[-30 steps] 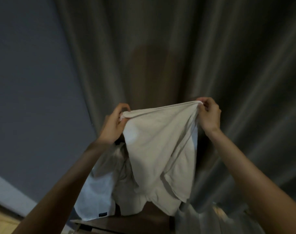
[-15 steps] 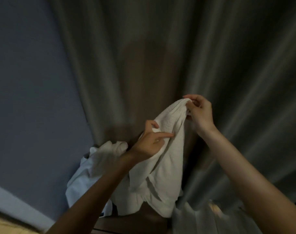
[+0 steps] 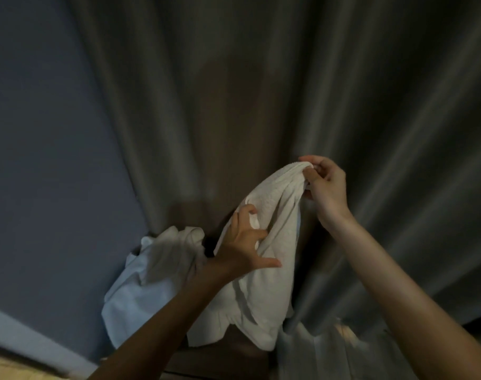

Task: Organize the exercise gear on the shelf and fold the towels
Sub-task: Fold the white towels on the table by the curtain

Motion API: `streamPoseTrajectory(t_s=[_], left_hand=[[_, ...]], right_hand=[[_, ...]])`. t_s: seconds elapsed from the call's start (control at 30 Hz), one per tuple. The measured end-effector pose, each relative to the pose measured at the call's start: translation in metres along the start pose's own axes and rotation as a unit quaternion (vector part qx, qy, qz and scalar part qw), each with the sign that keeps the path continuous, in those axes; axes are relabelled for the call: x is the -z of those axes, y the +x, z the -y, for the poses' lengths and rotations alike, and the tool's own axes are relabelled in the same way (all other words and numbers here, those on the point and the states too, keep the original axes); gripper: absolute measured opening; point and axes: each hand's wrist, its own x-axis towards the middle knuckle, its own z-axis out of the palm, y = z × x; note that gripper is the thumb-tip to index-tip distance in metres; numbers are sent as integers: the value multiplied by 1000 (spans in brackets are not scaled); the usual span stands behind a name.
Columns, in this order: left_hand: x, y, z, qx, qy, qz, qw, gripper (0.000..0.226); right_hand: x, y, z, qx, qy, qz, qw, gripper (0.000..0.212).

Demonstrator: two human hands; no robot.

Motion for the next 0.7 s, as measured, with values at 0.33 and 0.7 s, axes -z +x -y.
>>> streamPoseTrajectory(t_s=[0.33, 0.7], left_hand=[[10, -10, 5, -109, 104, -9, 989, 24], [91, 27, 27, 21, 46, 40, 998, 27]], right_hand=[[18, 9, -18, -48, 42, -105, 992, 16], [31, 7, -35, 132, -178, -121, 968, 29]])
